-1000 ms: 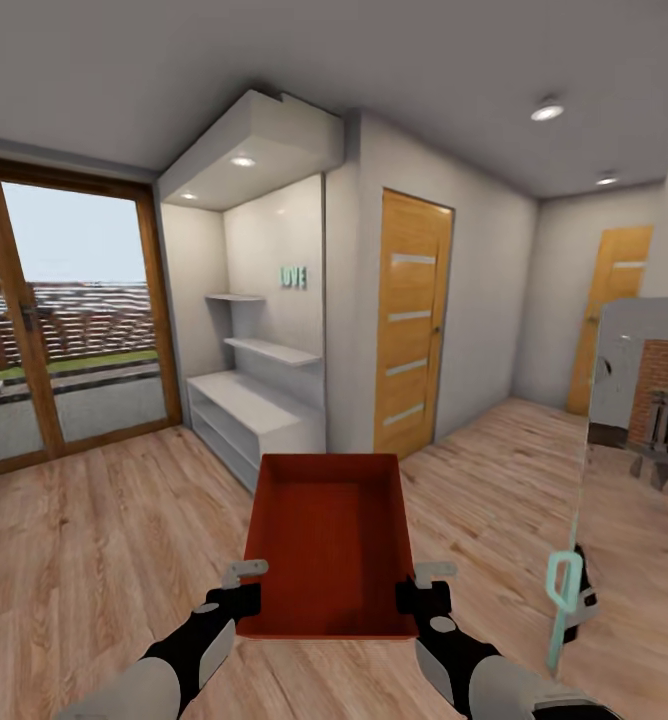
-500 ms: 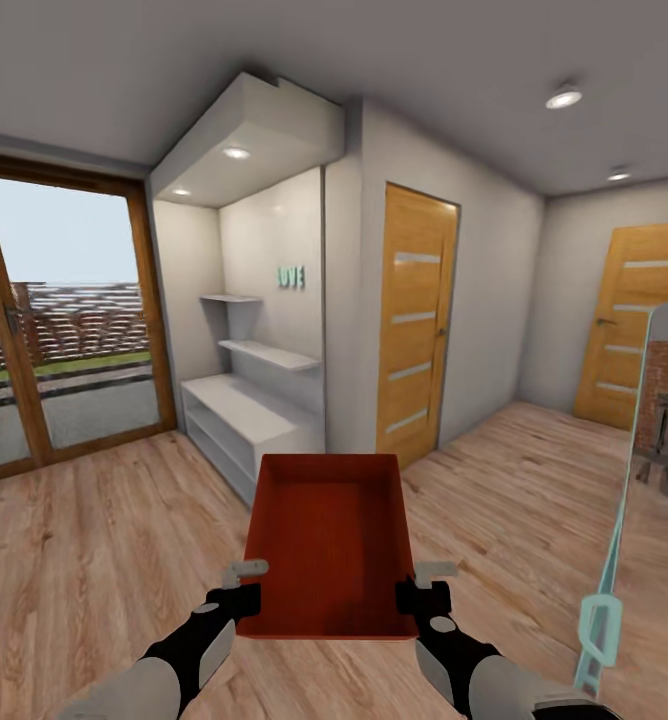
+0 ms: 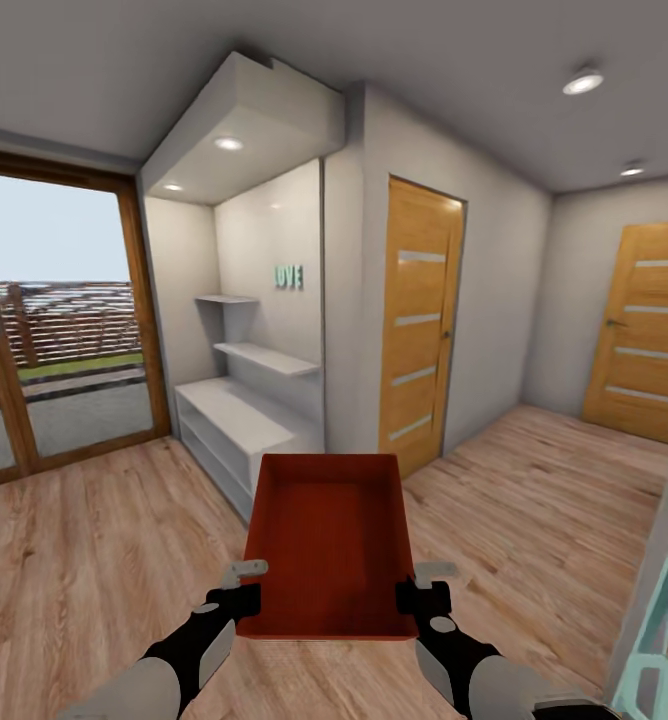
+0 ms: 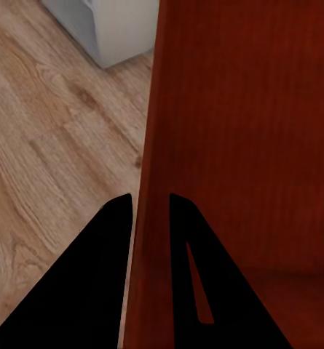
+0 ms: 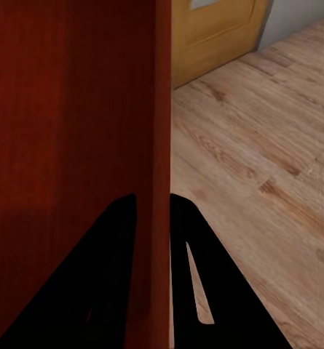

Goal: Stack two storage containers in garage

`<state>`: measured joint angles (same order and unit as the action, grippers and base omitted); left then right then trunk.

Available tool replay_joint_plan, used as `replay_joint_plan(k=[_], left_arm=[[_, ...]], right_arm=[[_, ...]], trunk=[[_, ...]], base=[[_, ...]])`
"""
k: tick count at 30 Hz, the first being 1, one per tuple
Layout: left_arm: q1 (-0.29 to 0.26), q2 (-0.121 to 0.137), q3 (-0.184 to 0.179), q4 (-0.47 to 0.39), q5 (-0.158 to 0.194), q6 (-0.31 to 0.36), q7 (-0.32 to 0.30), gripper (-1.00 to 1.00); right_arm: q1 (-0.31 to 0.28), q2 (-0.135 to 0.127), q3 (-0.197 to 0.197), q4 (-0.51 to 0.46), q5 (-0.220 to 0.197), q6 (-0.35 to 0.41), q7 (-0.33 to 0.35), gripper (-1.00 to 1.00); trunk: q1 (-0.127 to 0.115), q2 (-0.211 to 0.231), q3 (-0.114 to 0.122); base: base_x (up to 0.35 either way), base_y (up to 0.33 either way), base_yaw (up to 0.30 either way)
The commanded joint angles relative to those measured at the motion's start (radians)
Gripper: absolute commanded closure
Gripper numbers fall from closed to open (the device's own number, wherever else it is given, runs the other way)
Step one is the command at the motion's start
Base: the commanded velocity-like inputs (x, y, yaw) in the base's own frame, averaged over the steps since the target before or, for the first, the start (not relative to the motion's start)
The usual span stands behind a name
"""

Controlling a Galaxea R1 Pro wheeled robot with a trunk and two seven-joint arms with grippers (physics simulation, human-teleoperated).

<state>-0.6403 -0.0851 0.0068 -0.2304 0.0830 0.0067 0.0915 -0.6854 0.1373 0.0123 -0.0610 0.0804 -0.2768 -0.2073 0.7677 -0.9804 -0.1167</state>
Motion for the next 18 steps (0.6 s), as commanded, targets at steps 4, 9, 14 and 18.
replay_joint_plan(k=[4, 9, 14, 18], left_arm=[[0.001, 0.005, -0.005, 0.000, -0.002, 0.001, 0.037, 1.00], [0.001, 0.005, -0.005, -0.001, -0.002, 0.001, 0.037, 1.00], [0.001, 0.005, -0.005, -0.001, -0.002, 0.001, 0.037, 1.00], [0.001, 0.005, -0.005, -0.001, -0.002, 0.001, 0.037, 1.00]], right_arm=[[-0.002, 0.001, -0.092, -0.051, -0.004, 0.004, 0.014, 1.00], [-0.002, 0.001, -0.092, -0.051, -0.004, 0.004, 0.014, 1.00], [-0.002, 0.001, -0.092, -0.051, -0.004, 0.004, 0.014, 1.00], [-0.002, 0.001, -0.092, -0.051, -0.004, 0.004, 0.014, 1.00]], trunk=[[0.001, -0.001, -0.002], [0.001, -0.001, -0.002], [0.001, -0.001, -0.002], [0.001, -0.001, -0.002]], base=[[0.321, 0.000, 0.000], [0.321, 0.000, 0.000], [0.321, 0.000, 0.000], [0.321, 0.000, 0.000]])
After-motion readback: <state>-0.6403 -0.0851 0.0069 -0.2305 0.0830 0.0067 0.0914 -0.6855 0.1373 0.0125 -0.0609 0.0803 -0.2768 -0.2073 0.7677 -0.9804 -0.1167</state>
